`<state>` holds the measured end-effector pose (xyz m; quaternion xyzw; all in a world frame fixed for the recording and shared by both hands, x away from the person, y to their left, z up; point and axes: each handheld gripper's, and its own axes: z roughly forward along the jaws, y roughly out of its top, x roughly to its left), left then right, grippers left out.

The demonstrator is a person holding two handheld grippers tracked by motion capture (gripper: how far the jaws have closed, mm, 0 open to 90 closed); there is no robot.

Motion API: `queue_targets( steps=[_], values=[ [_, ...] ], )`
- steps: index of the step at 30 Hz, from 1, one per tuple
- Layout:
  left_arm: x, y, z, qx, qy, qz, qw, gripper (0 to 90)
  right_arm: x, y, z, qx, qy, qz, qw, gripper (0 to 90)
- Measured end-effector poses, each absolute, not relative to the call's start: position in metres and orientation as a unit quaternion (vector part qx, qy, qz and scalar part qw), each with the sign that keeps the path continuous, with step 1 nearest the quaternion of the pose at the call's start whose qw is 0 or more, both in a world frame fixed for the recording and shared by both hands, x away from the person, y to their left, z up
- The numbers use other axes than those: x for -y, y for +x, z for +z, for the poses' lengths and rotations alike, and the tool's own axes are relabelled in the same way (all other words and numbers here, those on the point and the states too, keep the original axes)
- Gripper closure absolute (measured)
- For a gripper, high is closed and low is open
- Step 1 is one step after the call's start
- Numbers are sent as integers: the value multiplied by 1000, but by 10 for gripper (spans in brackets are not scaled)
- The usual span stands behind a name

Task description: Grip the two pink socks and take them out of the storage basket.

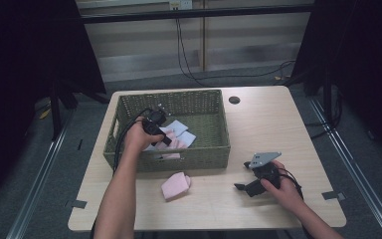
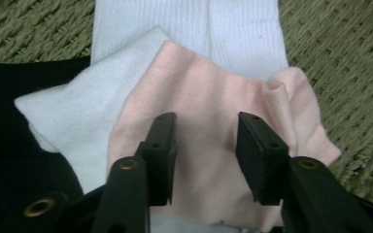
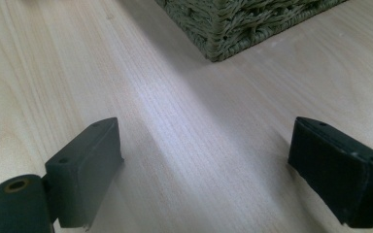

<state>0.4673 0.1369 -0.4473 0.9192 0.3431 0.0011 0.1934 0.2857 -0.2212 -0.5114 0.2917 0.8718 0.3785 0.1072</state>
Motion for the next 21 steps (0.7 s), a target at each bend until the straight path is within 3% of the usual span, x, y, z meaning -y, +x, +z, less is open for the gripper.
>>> queue_targets(
  steps=[8,14,21],
  values=[
    [-138,466,-450,-337,925,2,177,856,221,286,-511,-872,291,379,107,110],
    [-132,464,-444,-325,932,25,159,876,221,286,-511,-872,291,379,107,110],
    [-138,462,-417,-338,925,15,173,879,221,286,-511,-872,291,379,107,110]
  ],
)
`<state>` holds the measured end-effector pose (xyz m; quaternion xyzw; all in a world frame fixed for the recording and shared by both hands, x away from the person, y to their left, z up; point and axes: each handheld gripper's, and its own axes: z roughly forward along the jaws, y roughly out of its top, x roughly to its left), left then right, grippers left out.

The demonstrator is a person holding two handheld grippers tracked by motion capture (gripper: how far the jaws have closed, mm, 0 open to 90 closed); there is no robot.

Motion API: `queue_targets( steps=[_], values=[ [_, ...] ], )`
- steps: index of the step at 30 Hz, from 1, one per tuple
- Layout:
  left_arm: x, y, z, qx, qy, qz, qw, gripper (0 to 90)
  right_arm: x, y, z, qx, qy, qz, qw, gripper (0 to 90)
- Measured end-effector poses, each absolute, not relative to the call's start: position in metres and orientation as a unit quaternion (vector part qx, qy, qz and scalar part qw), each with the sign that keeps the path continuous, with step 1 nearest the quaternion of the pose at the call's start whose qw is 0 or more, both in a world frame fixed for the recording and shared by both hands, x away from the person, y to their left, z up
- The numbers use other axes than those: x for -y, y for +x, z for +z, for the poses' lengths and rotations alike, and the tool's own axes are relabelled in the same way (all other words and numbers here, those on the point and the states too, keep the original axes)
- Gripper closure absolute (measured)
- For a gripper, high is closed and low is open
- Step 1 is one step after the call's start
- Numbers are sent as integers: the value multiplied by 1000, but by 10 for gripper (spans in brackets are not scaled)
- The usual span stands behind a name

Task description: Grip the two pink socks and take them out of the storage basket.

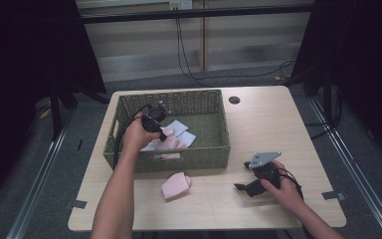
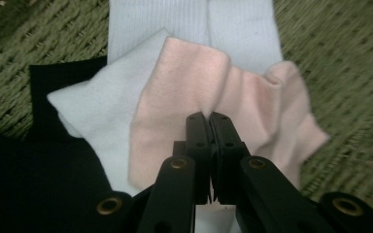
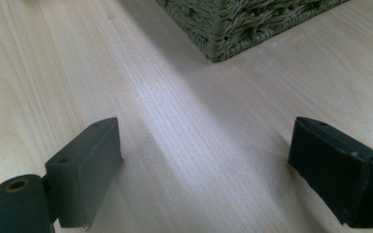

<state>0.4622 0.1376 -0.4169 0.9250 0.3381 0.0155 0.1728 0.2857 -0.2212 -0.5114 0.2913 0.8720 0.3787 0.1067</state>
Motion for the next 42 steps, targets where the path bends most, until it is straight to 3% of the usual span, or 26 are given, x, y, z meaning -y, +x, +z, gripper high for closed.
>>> queue_targets(
  steps=[23,42],
  values=[
    [-159,450,-341,-367,906,-15,210,879,221,286,-511,-872,291,379,107,110],
    [-158,440,-302,-348,907,-26,235,877,221,286,-511,-872,290,379,108,110]
  ],
)
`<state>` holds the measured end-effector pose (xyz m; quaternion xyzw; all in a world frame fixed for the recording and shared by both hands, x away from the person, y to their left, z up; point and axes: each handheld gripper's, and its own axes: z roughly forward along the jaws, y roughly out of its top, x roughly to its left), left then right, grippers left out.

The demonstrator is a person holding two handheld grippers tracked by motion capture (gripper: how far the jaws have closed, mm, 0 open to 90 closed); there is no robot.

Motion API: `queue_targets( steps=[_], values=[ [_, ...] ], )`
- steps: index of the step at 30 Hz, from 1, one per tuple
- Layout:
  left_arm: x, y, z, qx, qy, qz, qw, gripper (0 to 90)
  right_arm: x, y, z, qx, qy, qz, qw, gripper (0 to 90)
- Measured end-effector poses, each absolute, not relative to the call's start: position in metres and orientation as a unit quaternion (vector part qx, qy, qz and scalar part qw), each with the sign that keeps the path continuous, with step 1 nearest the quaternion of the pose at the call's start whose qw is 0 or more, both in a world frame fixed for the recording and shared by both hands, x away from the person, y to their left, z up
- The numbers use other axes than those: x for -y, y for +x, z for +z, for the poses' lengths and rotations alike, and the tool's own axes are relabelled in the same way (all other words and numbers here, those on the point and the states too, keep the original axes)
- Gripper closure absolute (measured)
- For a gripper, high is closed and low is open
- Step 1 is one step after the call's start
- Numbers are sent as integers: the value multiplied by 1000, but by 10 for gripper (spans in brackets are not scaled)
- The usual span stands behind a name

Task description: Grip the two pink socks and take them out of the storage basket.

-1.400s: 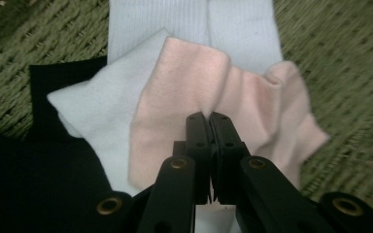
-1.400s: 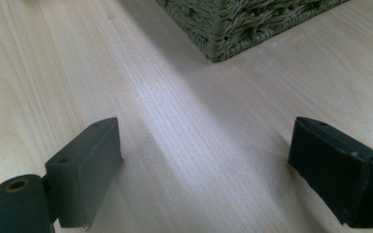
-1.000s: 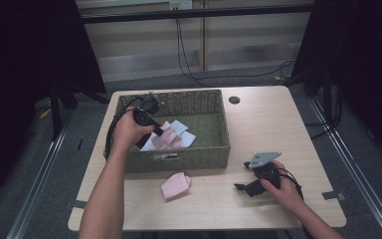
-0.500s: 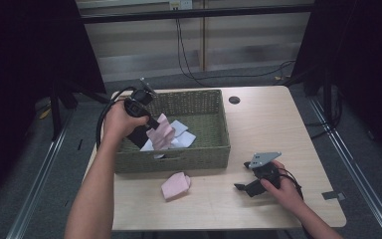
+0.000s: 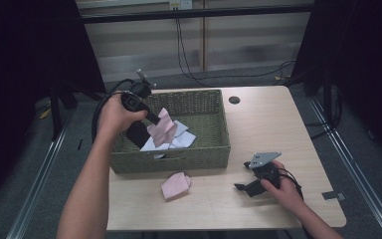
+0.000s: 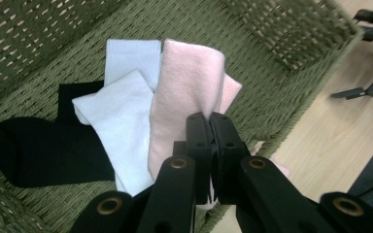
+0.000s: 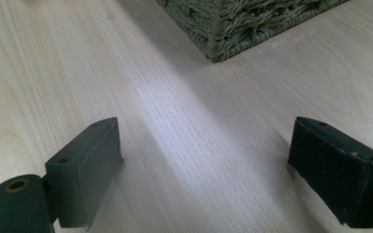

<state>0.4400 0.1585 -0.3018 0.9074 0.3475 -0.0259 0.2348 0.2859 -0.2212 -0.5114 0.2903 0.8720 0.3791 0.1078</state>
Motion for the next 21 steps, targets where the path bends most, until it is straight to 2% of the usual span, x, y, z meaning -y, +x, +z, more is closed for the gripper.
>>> queue_targets(
  steps=[21],
  values=[
    [-155,426,-265,-336,909,-30,245,877,221,286,-511,-872,290,379,108,110]
  ],
)
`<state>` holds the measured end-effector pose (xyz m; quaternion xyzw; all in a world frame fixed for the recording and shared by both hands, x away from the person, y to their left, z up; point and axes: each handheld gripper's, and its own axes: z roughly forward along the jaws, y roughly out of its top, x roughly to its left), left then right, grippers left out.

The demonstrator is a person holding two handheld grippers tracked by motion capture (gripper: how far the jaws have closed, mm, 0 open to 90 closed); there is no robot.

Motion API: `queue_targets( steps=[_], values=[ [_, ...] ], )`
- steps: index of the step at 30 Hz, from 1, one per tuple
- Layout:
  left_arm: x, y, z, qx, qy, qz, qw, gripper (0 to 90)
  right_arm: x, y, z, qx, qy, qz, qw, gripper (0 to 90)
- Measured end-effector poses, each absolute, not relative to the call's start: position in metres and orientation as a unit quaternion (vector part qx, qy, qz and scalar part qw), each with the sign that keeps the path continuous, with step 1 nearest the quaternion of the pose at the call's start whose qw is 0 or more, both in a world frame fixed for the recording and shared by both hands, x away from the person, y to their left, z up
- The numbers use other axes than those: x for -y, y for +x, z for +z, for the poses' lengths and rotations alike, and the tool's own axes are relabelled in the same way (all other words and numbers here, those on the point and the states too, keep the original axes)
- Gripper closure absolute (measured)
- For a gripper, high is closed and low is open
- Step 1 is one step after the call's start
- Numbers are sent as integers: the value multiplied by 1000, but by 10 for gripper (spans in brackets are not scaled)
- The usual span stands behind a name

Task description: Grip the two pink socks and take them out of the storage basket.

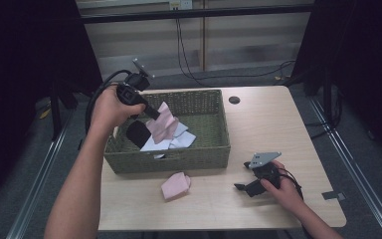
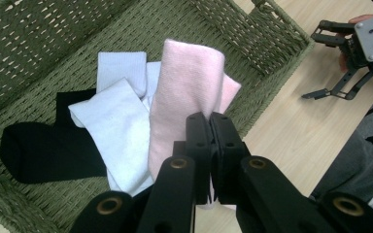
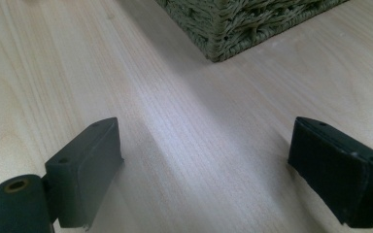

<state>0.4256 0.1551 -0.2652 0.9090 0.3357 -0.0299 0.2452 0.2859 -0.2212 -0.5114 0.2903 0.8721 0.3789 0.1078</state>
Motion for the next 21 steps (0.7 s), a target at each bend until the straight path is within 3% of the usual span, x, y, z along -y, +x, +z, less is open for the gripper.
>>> queue_targets(
  steps=[21],
  values=[
    [-151,413,-256,-318,913,-45,250,875,221,286,-511,-872,290,379,108,109]
  ],
)
